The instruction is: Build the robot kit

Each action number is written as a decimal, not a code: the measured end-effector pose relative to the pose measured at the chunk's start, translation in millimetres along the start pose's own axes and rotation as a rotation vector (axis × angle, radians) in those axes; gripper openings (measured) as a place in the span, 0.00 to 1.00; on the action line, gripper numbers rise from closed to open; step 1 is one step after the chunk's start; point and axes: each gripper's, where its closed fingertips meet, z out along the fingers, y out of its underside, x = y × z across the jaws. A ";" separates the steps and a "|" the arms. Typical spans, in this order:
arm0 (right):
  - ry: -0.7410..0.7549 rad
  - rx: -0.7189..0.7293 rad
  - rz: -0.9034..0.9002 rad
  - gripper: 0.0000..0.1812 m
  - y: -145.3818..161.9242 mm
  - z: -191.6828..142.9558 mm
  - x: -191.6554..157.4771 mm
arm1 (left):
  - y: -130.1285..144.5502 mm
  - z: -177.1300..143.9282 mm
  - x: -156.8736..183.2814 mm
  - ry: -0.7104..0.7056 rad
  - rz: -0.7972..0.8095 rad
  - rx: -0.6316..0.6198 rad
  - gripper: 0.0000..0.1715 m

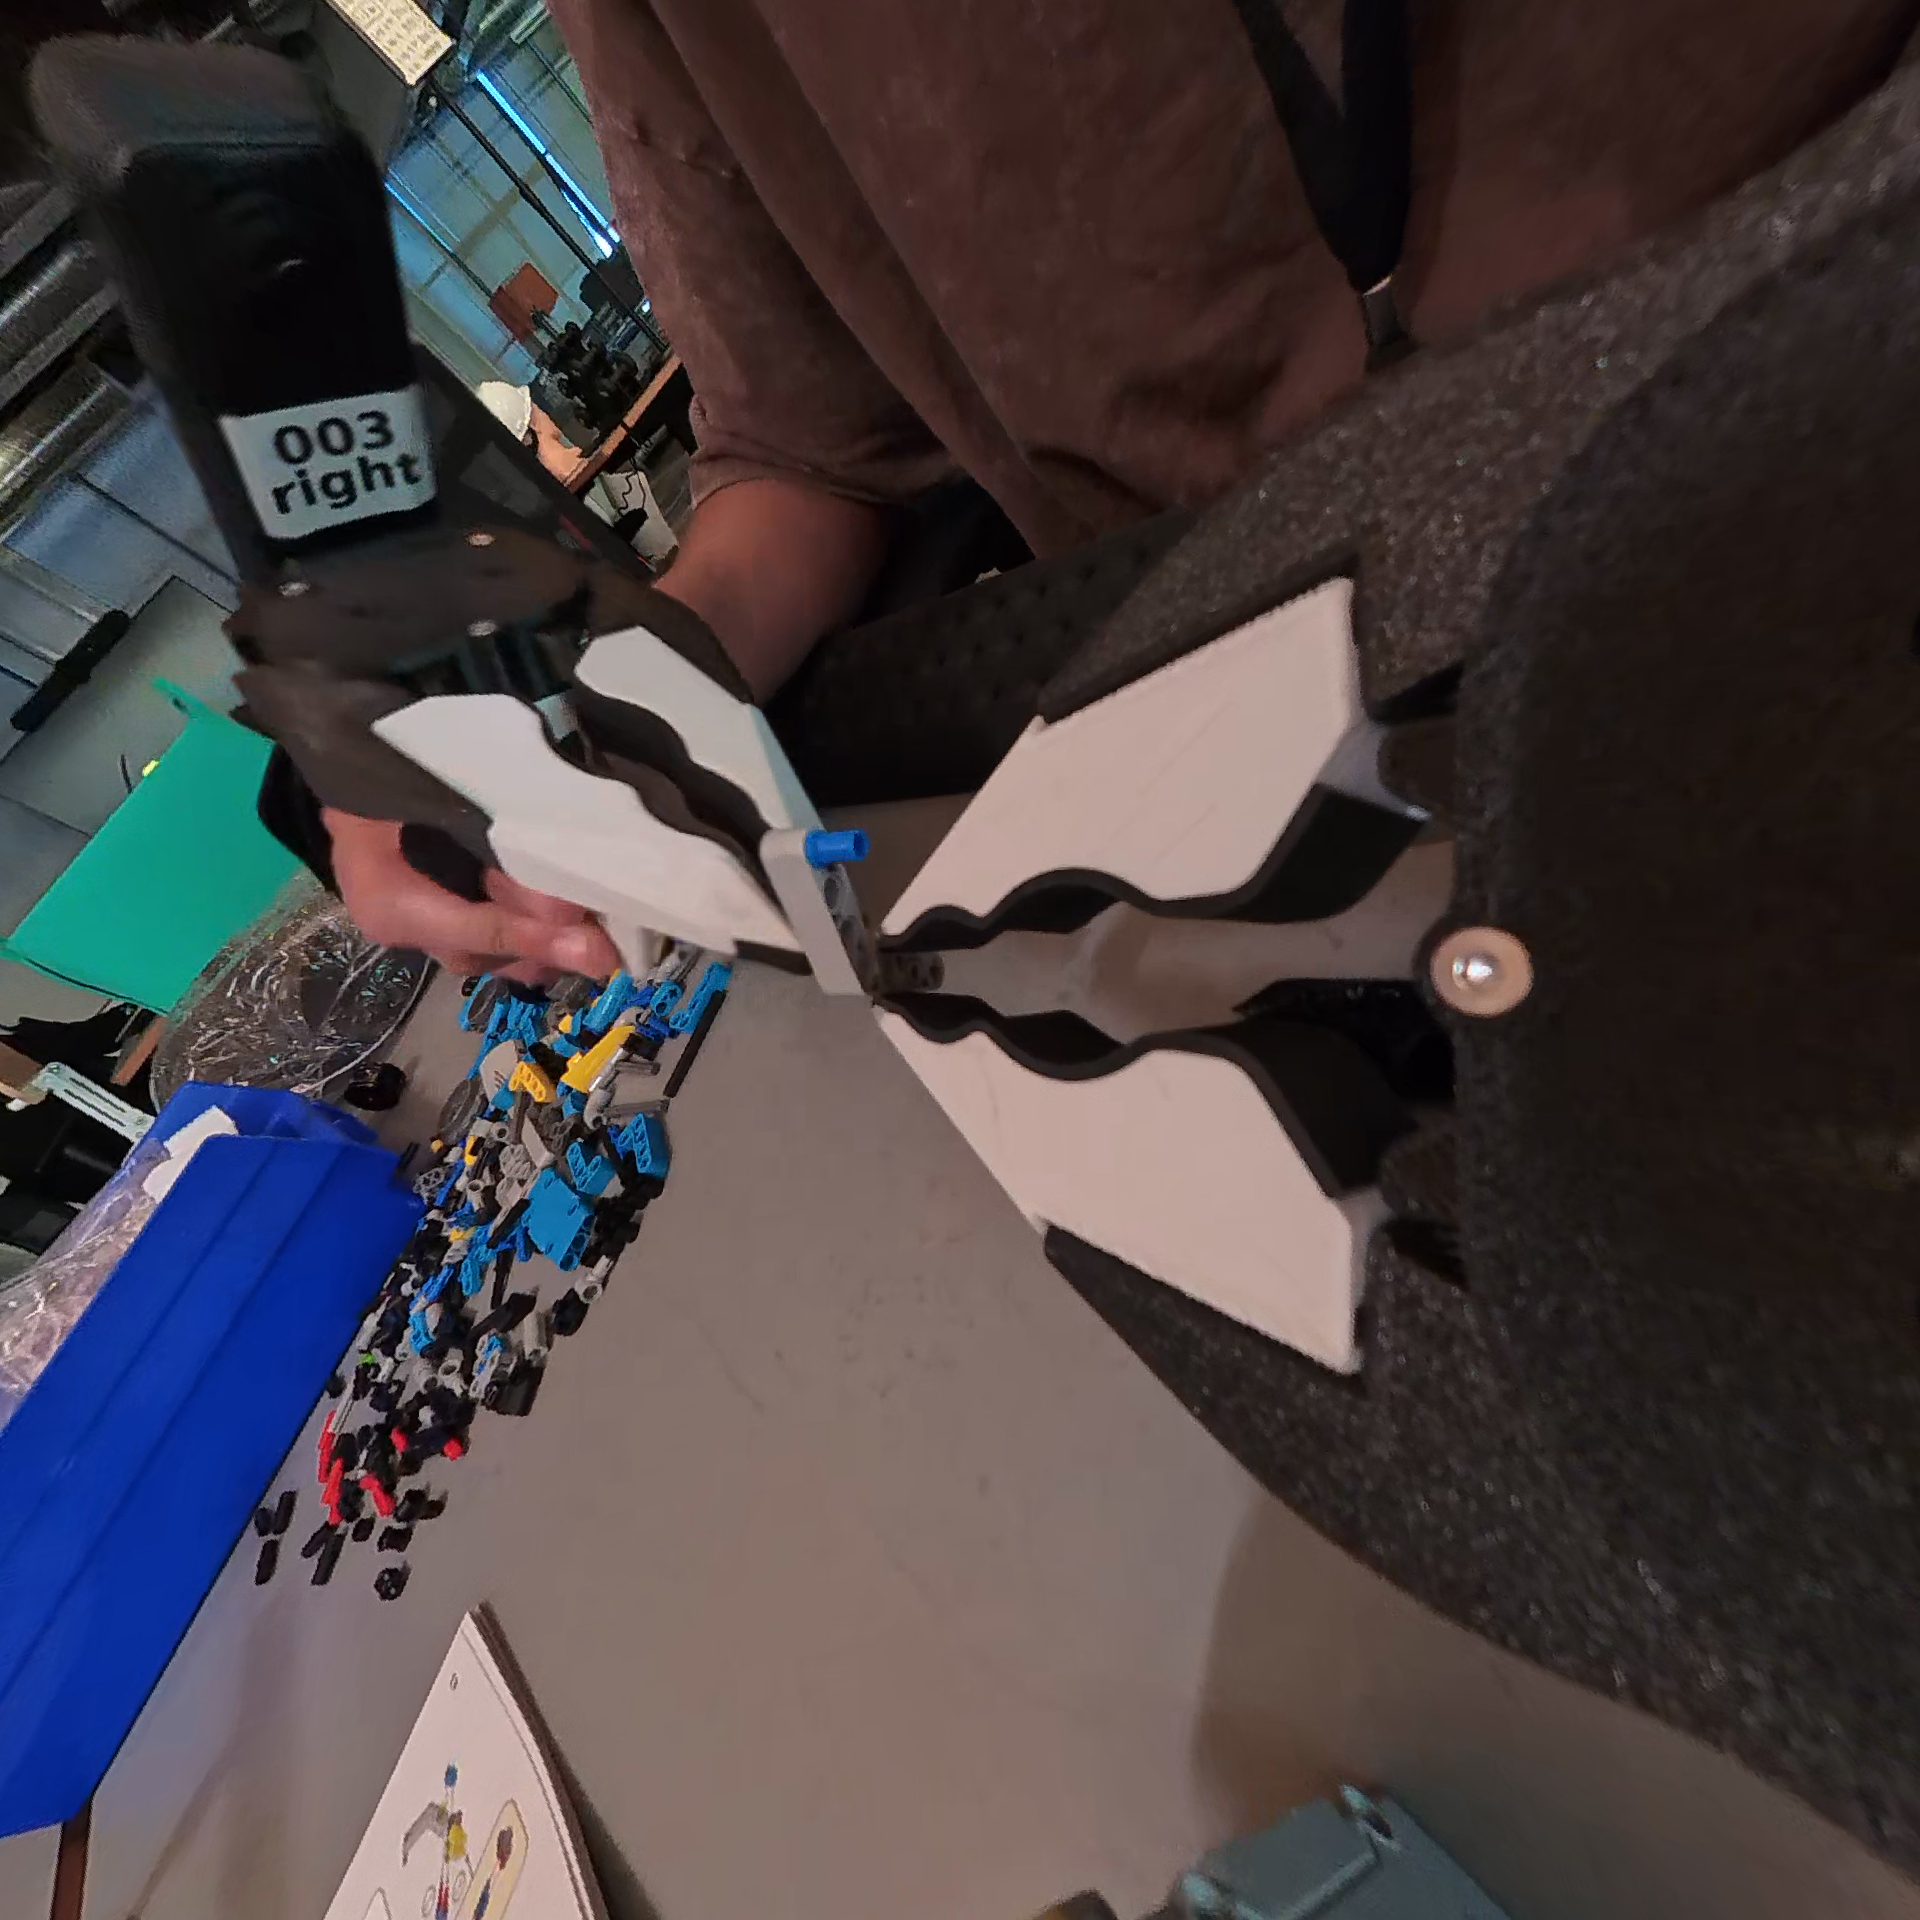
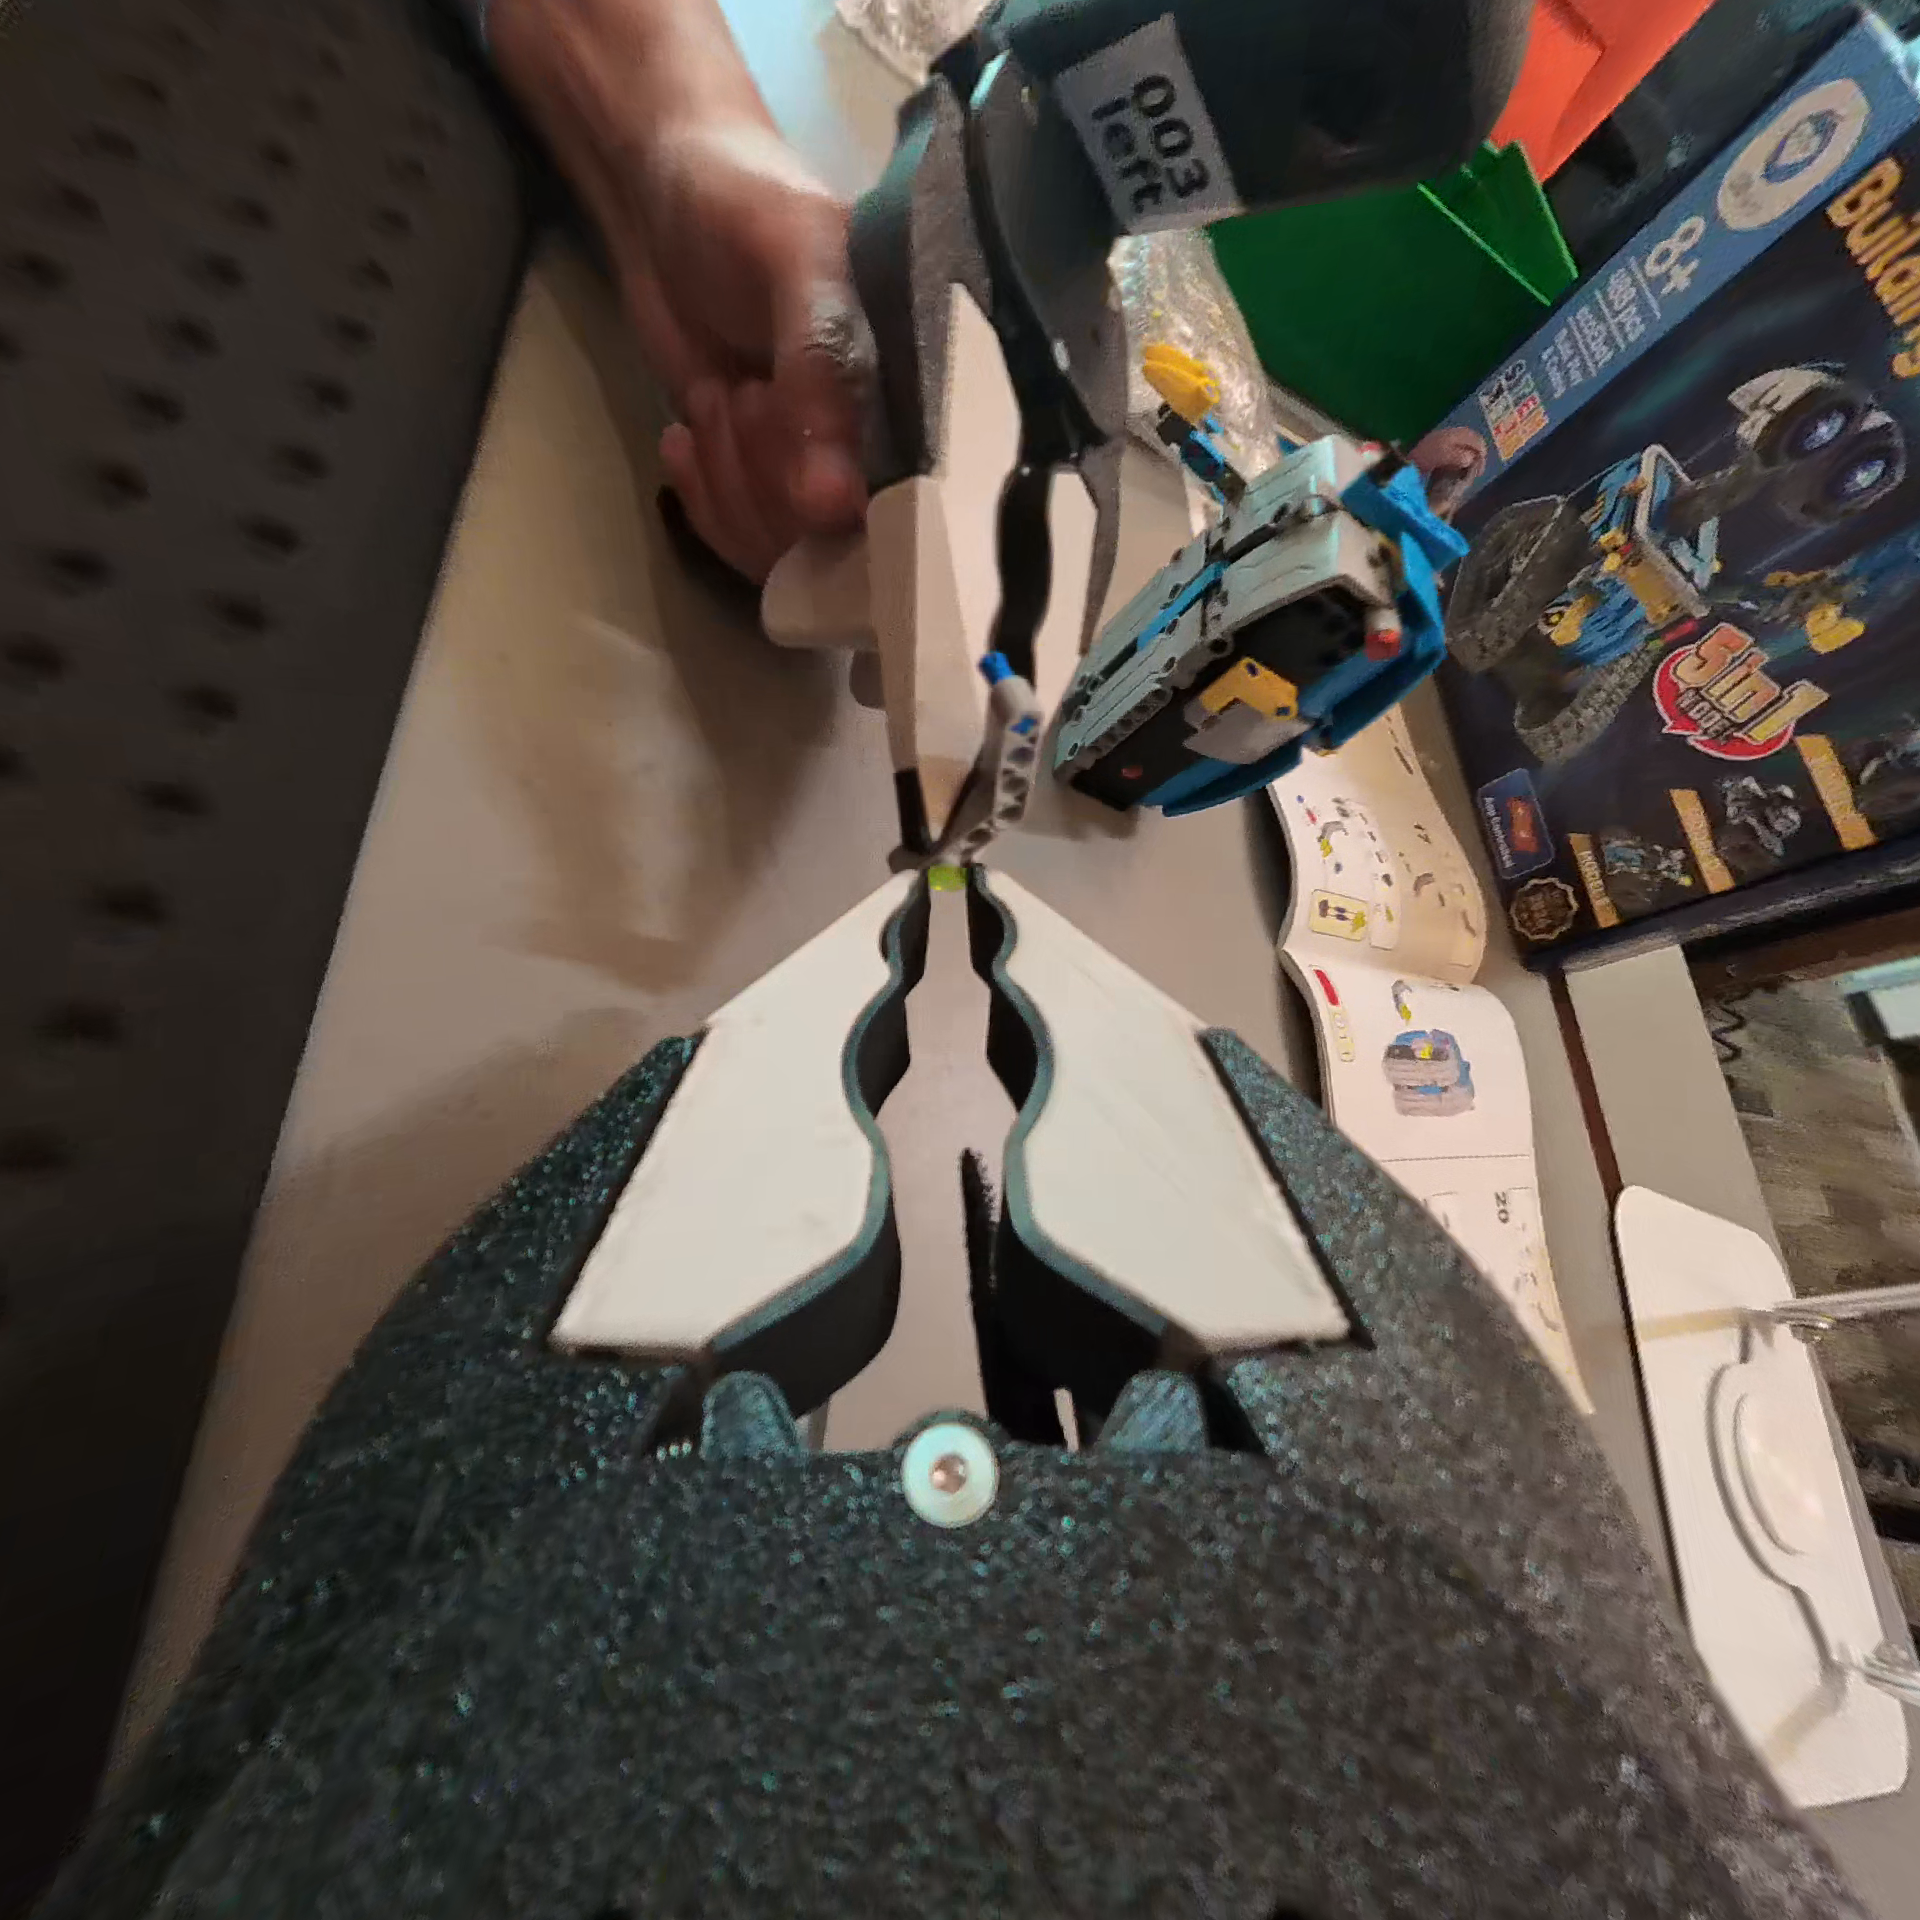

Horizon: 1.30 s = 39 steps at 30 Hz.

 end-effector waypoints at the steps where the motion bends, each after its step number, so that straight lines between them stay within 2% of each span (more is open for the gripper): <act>1: -0.003 -0.009 -0.010 0.04 1.2 2.1 -1.8 | 0.7 0.6 0.2 0.001 0.002 -0.005 0.04; 14: -0.013 -0.052 -0.064 0.04 5.6 6.9 -5.0 | 4.5 2.5 1.5 0.006 0.007 -0.031 0.04; 23: -0.166 0.058 0.114 0.04 -6.9 -1.8 -16.4 | 5.4 2.1 20.1 0.119 0.008 -0.025 0.04; 26: -0.219 0.042 0.138 0.04 -6.7 -3.0 -23.1 | 9.9 4.5 23.8 0.126 0.015 -0.052 0.04; 36: -0.238 0.108 0.157 0.04 -12.3 -7.8 -24.6 | 7.4 3.3 30.5 0.184 -0.012 -0.037 0.04; 39: -0.200 0.112 0.145 0.08 -12.7 -7.6 -20.1 | 6.5 2.6 31.0 0.189 -0.011 -0.030 0.04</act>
